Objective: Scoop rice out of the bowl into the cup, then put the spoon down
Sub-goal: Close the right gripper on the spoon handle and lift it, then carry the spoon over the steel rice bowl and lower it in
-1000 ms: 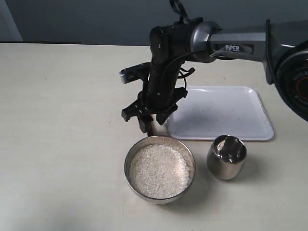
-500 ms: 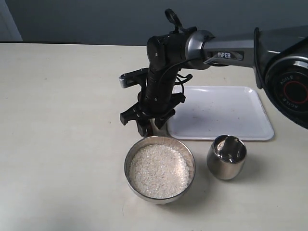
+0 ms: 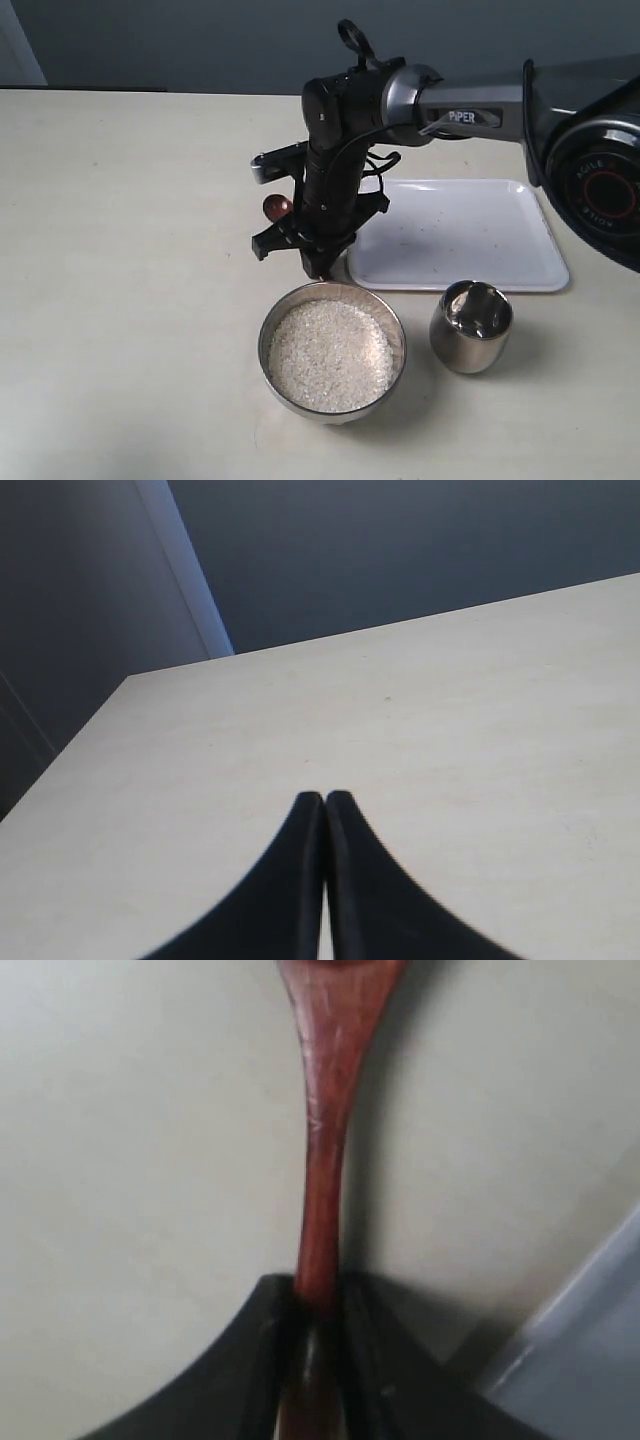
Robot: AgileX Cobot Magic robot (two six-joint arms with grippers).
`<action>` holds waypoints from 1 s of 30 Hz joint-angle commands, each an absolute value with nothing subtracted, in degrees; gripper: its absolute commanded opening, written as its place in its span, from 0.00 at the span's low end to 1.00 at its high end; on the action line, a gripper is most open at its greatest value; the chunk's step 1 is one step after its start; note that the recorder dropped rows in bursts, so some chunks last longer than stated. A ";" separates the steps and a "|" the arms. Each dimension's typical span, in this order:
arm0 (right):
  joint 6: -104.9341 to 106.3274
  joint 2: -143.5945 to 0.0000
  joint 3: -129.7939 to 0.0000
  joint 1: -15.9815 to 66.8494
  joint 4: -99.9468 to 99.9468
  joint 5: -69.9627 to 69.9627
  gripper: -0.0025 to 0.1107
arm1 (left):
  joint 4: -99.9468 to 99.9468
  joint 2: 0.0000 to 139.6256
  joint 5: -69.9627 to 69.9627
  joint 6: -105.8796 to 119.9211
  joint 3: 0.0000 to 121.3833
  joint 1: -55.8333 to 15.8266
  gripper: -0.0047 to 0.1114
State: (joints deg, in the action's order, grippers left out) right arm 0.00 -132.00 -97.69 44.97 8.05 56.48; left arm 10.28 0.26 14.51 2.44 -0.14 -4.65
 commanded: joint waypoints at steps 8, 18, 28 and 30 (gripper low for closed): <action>0.35 -132.20 -108.64 46.03 7.64 58.11 0.01 | 10.18 0.00 13.73 2.05 0.00 -4.55 0.04; 4.90 -127.04 -121.02 46.03 -24.74 69.96 0.01 | 10.18 0.00 13.73 2.05 0.00 -4.55 0.04; 5.92 -112.86 -102.22 47.56 -23.07 69.96 0.01 | 10.18 0.00 13.73 2.05 0.00 -4.55 0.04; 5.92 -109.19 -96.30 47.56 -23.87 69.96 0.01 | 10.18 0.00 13.73 2.05 0.00 -4.55 0.04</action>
